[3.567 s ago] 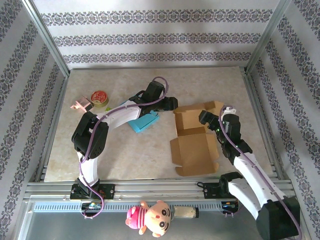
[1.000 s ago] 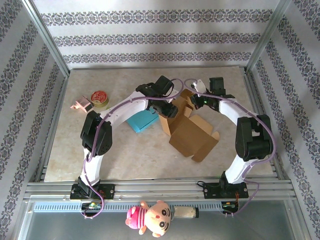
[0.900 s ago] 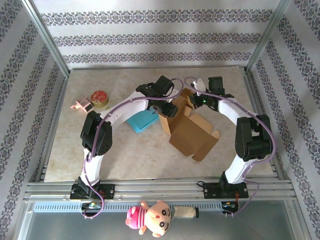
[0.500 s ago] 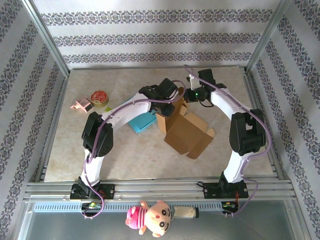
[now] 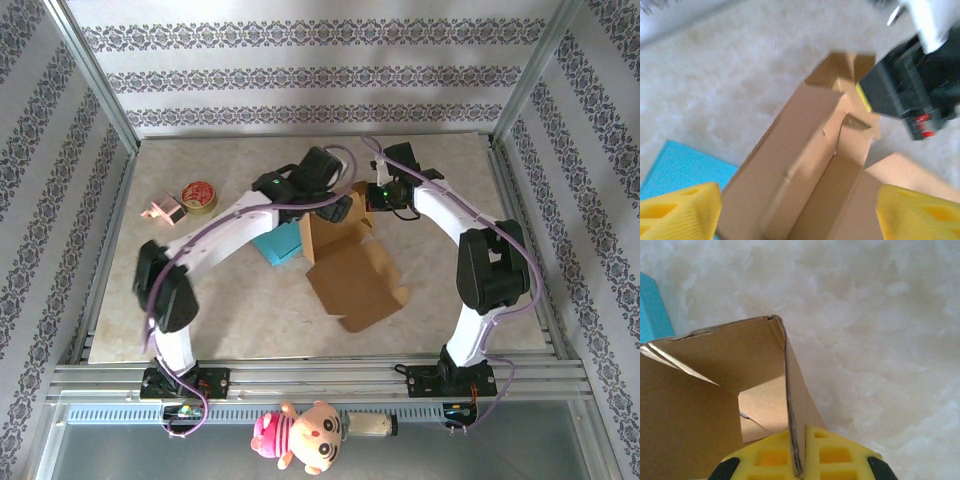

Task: Fold the paper box

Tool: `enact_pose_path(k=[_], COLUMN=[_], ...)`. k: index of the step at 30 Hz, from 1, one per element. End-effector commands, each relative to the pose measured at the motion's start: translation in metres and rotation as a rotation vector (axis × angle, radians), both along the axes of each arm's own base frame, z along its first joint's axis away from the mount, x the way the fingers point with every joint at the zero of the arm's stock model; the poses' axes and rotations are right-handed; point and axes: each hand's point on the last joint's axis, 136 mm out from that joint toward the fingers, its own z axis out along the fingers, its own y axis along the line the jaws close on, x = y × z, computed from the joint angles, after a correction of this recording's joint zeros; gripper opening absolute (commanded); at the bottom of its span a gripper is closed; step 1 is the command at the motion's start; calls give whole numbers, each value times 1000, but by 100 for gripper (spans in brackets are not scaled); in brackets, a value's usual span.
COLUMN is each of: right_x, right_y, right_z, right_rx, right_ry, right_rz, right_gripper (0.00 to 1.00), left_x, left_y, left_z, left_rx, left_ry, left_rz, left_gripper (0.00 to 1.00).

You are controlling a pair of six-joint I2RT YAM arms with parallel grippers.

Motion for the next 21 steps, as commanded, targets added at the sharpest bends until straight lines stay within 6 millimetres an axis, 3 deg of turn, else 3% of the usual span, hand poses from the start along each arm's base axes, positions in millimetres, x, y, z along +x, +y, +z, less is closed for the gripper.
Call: enact_pose_path(k=[1,3,5,7,9,12,16,21], right_x=[5,5,5,6,5,5,4,1], right_y=[-11,-17,-18,-16,-14,-13,-11,-5], right_z=[6,9,13,17,19,18,20,25], right_rx=[-33,-45,-46,-35,-33,-37,-26,21], right_ry=[-65,-100,-137,-173,-188,-191,-184,-169], right_rz=[-82,-103,-113,-92,-78,-65,-59,-61], right_gripper=[0,0,0,0,0,0,1,2], left_x=[-26,-43,-58,-60,-55,-45,-43,-28], left_y=[-8,-10,-20,-24,-22,-26,-58,-76], left_z=[44,35,11,-21,-52,-91,-142,-176], left_rx=[-201,-239,-279,-285,-243,-178,-223,-242], left_ry=[-69,-34,40,115,154,183,314,321], left_rz=[39,66,74,117,176,191,117,92], left_gripper=[73,55,37,15,0,0,0,0])
